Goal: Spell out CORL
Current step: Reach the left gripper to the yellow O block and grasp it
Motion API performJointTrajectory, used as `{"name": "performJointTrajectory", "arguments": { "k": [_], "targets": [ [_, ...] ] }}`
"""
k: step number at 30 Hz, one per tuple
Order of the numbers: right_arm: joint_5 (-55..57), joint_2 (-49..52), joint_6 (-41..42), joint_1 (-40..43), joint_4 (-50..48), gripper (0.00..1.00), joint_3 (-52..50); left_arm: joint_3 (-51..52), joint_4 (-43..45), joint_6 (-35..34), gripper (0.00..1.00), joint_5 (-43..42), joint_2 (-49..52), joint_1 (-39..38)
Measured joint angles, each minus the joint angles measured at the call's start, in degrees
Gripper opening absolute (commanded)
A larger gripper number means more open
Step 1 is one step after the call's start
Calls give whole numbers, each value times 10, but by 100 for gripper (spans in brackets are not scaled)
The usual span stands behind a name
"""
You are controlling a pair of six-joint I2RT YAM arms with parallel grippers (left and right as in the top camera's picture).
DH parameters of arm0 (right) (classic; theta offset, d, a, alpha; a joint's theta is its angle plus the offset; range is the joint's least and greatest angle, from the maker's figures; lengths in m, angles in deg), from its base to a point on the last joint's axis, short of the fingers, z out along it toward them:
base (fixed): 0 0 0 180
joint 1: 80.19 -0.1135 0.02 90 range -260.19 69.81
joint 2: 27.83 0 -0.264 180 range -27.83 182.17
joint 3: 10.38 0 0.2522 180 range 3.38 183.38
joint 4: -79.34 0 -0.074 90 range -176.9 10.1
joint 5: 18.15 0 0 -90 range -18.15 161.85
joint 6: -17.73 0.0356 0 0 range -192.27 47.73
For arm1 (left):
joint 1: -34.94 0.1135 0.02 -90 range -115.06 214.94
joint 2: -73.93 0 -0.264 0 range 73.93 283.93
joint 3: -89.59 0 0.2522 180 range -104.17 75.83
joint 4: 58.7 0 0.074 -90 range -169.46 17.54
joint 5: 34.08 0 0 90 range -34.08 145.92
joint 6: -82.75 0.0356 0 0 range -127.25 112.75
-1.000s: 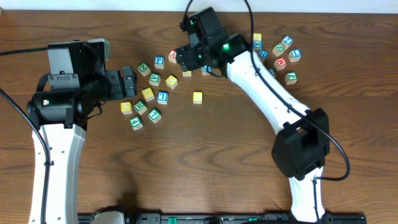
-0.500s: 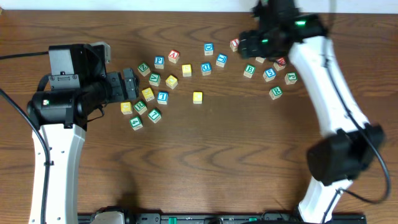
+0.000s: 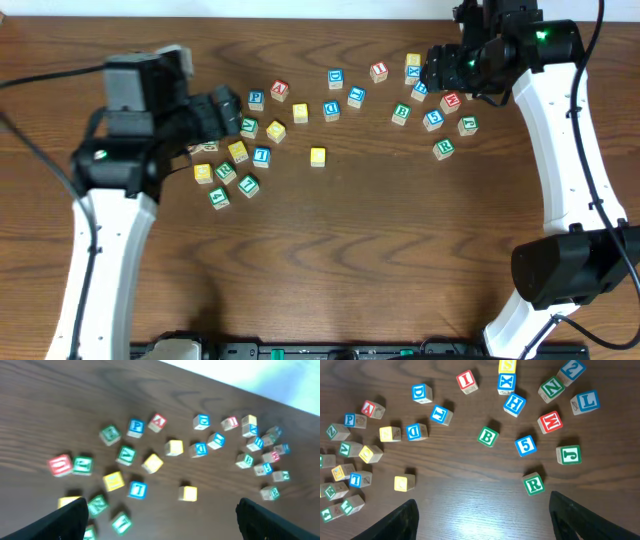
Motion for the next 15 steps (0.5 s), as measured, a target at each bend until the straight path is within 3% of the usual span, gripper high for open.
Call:
{"name": "performJointTrajectory", "arguments": {
  "k": [4, 15],
  "targets": [
    [0, 0, -1, 0, 6, 80, 0, 0, 29, -50, 81, 24, 46, -29],
    [0, 0, -2, 0, 23, 82, 0, -96, -23, -115, 80, 91, 211, -73]
  ]
}}
